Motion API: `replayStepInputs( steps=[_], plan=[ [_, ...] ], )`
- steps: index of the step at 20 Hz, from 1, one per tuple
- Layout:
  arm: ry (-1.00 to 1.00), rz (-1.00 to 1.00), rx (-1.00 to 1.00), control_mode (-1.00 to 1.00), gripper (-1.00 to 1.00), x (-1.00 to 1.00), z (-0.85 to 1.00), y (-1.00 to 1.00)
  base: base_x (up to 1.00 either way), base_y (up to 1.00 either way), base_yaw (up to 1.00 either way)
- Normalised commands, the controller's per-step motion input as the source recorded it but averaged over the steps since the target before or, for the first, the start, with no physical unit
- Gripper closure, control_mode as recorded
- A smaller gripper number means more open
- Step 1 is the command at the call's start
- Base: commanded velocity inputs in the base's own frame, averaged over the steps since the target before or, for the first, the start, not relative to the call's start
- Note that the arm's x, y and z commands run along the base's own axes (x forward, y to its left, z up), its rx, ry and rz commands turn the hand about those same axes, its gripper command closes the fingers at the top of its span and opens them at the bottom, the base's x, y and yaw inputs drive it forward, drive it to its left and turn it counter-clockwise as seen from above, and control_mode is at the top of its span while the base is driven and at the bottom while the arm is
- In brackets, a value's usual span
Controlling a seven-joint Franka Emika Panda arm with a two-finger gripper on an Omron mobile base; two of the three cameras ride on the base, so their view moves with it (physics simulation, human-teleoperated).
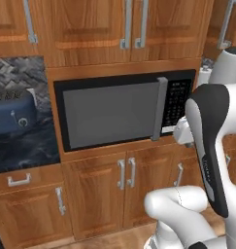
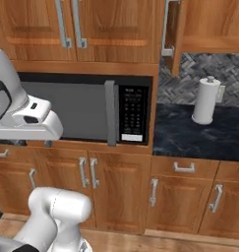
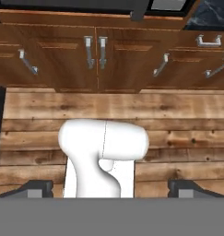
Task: There is a tray on the dining counter. Grab the cup, mug, and pitcher and place them on the tray. The pitcher may be placed next to the tray if it cannot fit the tray.
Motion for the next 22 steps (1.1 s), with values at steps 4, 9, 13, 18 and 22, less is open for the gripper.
replayStepInputs(
  steps=[4,9,13,18,22],
  plan=[
    [0.0,0.0,0.0,1.0,-1.0,0.0,0.0,0.0,0.0,-1.0,0.02],
    [0.0,0.0,0.0,1.0,-1.0,0.0,0.0,0.0,0.0,-1.0,0.01],
    [0.0,0.0,0.0,1.0,-1.0,0.0,0.0,0.0,0.0,-1.0,0.03],
    [0.0,0.0,0.0,1.0,-1.0,0.0,0.0,0.0,0.04,-1.0,0.05],
    [0.0,0.0,0.0,1.0,-1.0,0.0,0.0,0.0,0.19,-1.0,0.1]
  ],
)
